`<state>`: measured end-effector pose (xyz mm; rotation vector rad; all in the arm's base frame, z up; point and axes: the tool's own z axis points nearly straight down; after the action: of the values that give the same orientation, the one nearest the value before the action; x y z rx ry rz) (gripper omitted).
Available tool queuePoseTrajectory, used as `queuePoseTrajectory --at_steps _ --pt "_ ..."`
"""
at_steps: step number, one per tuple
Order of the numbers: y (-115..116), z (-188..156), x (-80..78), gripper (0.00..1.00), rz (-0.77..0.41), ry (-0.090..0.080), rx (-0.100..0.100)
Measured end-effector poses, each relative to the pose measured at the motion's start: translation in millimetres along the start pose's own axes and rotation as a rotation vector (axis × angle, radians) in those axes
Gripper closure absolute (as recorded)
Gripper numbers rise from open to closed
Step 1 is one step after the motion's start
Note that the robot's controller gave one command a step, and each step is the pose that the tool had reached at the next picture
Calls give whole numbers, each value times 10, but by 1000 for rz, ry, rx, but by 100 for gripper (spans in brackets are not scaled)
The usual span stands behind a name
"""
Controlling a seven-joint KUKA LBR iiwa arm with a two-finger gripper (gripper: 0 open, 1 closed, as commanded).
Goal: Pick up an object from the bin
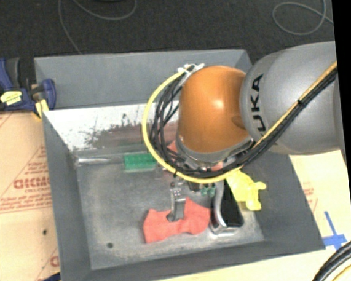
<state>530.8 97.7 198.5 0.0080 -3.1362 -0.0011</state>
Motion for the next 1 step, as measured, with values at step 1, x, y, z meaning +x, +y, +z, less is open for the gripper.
queuePoseTrajectory --at_steps 1 --pt "-4 -45 -16 0 3 -8 -1"
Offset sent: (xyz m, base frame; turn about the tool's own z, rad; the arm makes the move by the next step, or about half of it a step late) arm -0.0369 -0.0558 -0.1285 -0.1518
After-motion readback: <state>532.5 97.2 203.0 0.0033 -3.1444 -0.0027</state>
